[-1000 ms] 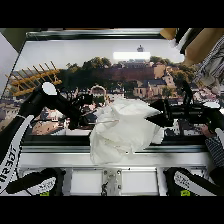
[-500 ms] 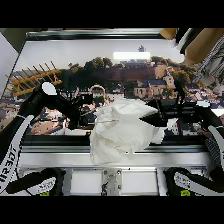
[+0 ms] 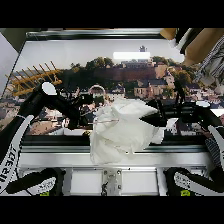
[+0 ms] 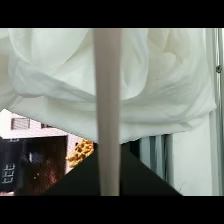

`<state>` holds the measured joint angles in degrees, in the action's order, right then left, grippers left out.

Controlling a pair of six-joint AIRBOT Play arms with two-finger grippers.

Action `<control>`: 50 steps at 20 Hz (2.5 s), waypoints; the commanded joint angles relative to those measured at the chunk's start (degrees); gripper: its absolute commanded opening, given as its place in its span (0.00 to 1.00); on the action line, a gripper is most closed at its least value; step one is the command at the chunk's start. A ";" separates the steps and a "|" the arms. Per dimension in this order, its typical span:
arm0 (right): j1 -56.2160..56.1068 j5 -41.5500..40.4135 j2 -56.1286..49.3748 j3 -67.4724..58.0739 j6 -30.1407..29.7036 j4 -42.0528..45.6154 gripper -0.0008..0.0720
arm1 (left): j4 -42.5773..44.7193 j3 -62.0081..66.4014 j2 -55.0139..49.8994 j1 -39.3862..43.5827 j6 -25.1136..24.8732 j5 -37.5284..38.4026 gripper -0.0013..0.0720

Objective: Fold the clothes and pants, and hang the long-sleeved shirts on hangers.

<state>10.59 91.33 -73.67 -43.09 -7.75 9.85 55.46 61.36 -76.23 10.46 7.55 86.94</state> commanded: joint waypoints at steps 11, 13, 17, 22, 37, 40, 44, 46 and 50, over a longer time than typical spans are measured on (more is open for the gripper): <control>0.04 0.00 -0.04 0.02 0.00 -0.04 0.91 | -0.02 0.04 -0.02 0.04 -0.02 0.00 0.04; 0.04 -0.02 -0.04 0.02 -0.02 -0.07 0.88 | -0.04 0.04 -0.02 0.04 -0.02 -0.02 0.04; 0.04 0.02 -0.04 0.02 0.00 -0.07 0.04 | -0.02 0.04 -0.02 0.04 -0.02 0.00 0.03; 0.04 0.04 -0.04 0.04 0.00 -0.04 0.04 | -0.02 0.04 -0.02 0.04 -0.02 -0.02 0.04; 0.04 -0.02 -0.04 0.04 0.04 -0.09 0.03 | 0.57 0.04 -0.02 0.02 0.00 0.00 0.29; 0.04 -0.02 -0.04 0.04 0.02 -0.09 0.03 | 0.57 0.04 -0.02 0.02 2.14 -0.37 0.57; 0.04 -1.79 -0.04 0.04 1.07 -3.13 0.03 | 0.55 0.04 0.00 0.02 4.31 -0.57 0.57; 0.04 -2.84 -0.02 0.02 1.11 -4.92 0.03 | 0.52 0.04 0.04 -0.11 7.98 -0.59 0.57; 0.04 -3.04 -0.02 0.02 3.28 -5.60 0.02 | 0.26 0.04 2.60 -2.91 14.45 -0.50 0.57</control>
<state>10.59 89.14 -73.71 -43.03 -6.13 5.45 55.90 61.39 -75.22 9.21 16.99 86.30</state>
